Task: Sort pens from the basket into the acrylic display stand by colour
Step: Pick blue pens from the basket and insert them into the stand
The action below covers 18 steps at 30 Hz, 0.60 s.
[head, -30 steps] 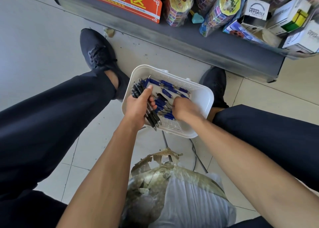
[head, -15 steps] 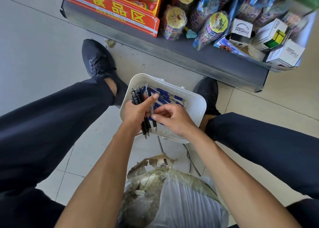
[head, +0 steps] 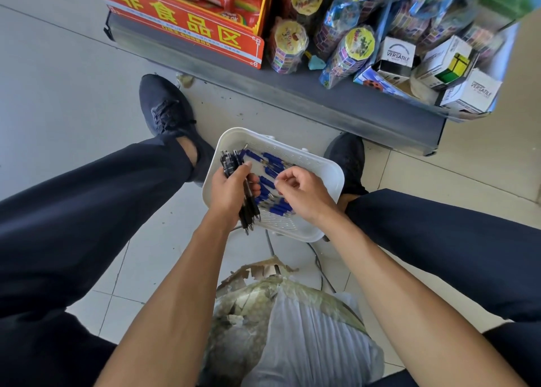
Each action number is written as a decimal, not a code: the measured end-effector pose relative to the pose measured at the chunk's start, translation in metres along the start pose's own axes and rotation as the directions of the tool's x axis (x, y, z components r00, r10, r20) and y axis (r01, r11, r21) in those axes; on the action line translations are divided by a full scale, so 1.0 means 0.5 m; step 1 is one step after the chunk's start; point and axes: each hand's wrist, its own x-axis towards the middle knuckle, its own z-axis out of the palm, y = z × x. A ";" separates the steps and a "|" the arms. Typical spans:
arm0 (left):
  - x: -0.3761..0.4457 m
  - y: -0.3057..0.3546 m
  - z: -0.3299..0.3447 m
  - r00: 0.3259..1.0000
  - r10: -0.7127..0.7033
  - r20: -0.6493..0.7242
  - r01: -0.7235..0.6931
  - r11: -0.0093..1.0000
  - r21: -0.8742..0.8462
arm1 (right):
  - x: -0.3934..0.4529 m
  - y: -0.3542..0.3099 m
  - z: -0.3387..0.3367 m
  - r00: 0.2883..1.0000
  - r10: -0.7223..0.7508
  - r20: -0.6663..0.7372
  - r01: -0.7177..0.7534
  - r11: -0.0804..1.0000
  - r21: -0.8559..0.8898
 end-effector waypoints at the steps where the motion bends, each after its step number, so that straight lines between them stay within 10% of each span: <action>1: -0.006 0.004 0.003 1.000 0.025 -0.001 -0.025 1.000 0.017 | -0.004 -0.003 -0.005 1.000 -0.005 0.001 0.005 1.000 -0.001; 18: -0.126 0.141 0.050 0.930 0.320 0.179 -0.322 0.947 -0.018 | -0.079 -0.123 -0.116 0.952 -0.229 -0.202 0.227 0.973 -0.035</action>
